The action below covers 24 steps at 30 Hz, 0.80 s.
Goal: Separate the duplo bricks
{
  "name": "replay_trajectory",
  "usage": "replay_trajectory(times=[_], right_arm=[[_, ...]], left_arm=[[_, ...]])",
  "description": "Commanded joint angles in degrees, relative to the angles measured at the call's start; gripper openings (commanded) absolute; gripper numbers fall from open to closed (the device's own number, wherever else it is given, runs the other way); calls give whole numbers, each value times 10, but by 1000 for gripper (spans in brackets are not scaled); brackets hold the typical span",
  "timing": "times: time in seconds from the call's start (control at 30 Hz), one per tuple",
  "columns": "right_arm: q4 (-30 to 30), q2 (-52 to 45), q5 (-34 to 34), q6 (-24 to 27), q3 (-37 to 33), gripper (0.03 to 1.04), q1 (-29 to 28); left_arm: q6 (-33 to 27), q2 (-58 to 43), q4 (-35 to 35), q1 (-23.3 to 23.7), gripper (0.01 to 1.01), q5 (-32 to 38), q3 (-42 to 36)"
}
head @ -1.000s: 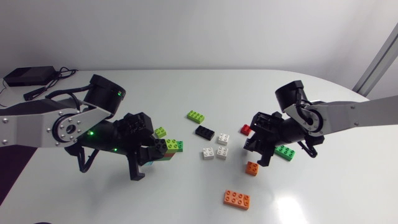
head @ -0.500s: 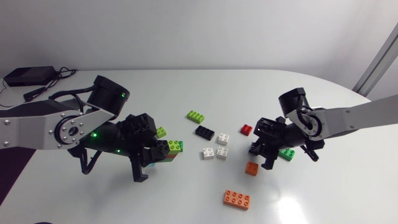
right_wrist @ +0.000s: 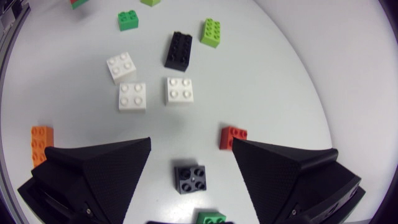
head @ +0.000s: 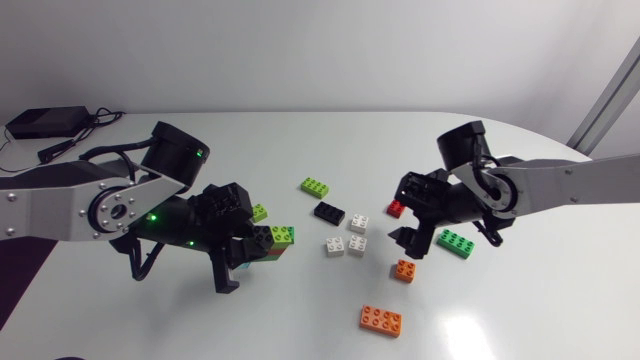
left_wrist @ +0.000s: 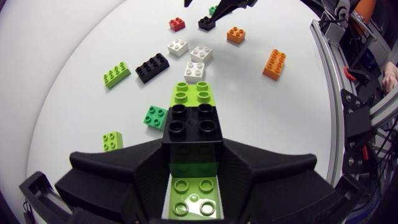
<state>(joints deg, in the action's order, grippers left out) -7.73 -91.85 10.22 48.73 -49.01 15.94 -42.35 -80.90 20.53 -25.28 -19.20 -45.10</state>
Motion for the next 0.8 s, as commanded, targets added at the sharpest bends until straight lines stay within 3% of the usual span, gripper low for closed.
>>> replay_trajectory(times=[0.0,0.2,0.37,0.77], right_arm=[[-6,-20,-4,-31,-37,995,33],[-24,-116,-5,-62,-130,989,72],[-96,-182,8,-101,-216,959,88],[-148,-262,-6,-160,-311,900,123]], left_arm=[[10,-3,-7,-7,311,2,-5],[10,-1,-7,-9,311,3,-4],[9,0,-7,-8,311,3,-2],[7,-6,-9,-9,311,2,-1]])
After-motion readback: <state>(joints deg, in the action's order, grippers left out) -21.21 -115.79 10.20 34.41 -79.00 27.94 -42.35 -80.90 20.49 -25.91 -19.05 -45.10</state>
